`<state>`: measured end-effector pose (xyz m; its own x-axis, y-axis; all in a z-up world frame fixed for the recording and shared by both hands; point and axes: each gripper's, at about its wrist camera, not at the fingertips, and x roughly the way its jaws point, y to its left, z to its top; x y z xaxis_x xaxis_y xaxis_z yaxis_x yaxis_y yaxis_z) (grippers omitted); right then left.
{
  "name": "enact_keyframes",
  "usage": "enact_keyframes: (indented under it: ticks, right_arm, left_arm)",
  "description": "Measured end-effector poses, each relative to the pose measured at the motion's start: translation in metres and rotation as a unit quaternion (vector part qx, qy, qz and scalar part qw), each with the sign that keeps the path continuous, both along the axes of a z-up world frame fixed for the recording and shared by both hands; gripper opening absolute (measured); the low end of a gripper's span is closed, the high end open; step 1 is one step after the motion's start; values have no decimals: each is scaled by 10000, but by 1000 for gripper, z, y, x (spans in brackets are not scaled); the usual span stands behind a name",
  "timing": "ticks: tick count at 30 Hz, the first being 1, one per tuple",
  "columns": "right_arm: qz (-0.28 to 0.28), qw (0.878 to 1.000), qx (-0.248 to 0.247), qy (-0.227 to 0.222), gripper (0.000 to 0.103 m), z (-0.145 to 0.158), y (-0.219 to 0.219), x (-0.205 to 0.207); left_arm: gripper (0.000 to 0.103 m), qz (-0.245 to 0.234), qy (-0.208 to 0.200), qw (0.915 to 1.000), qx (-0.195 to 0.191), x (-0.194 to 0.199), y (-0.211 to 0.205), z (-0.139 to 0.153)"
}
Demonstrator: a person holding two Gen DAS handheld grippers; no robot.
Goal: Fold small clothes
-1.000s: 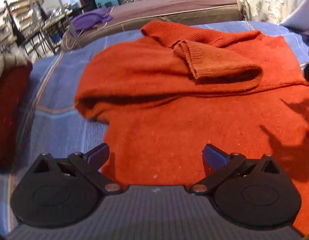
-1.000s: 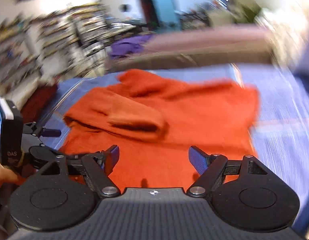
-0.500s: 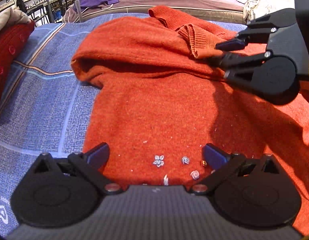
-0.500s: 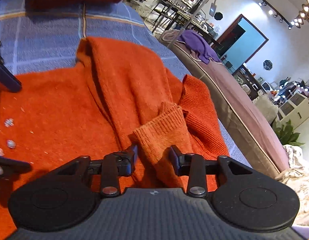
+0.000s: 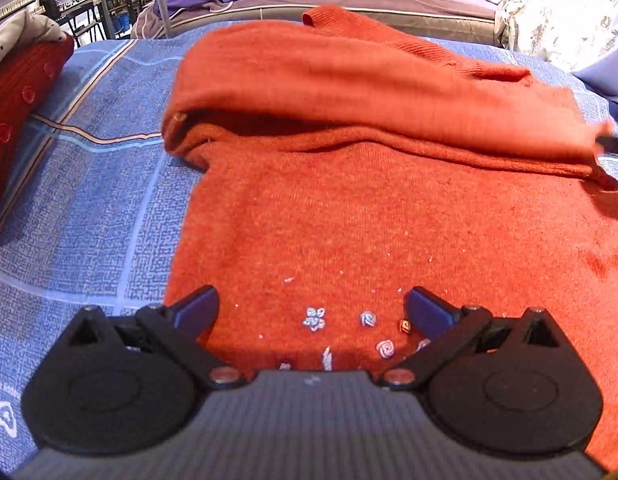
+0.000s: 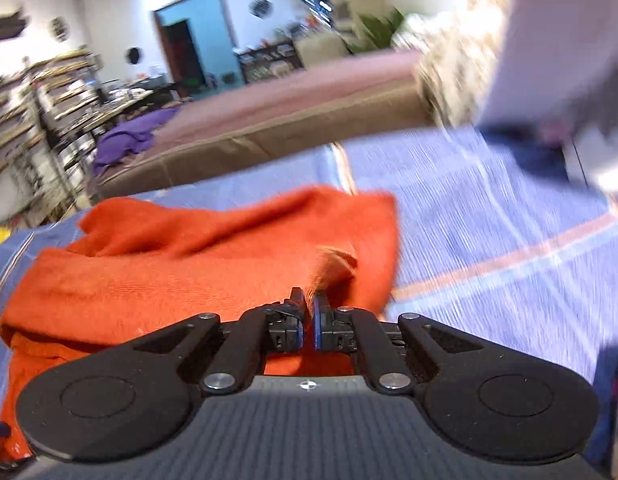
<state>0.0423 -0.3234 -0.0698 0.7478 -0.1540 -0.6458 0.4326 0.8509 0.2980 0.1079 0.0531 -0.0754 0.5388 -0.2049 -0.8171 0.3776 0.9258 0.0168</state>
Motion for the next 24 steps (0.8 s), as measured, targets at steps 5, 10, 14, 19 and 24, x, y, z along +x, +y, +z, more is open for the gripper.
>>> enact_keyframes:
  ticks: [5, 10, 14, 19, 24]
  right_arm:
    - [147, 9997, 42, 207, 7, -21, 16, 3]
    - [196, 9992, 66, 349, 7, -22, 9, 6]
    - [-30, 9996, -133, -234, 56, 9, 13, -16]
    - [666, 9856, 1378, -719, 83, 36, 12, 19]
    - [800, 9597, 2635, -568, 77, 19, 27, 96]
  left_arm:
    - [103, 14, 81, 10000, 33, 2, 2, 3]
    - [103, -27, 91, 9999, 86, 2, 1, 7]
    - [103, -84, -103, 9999, 89, 3, 0, 15]
    - [103, 8, 11, 9999, -102, 11, -7, 16]
    - [103, -328, -138, 9990, -287, -1, -10, 21]
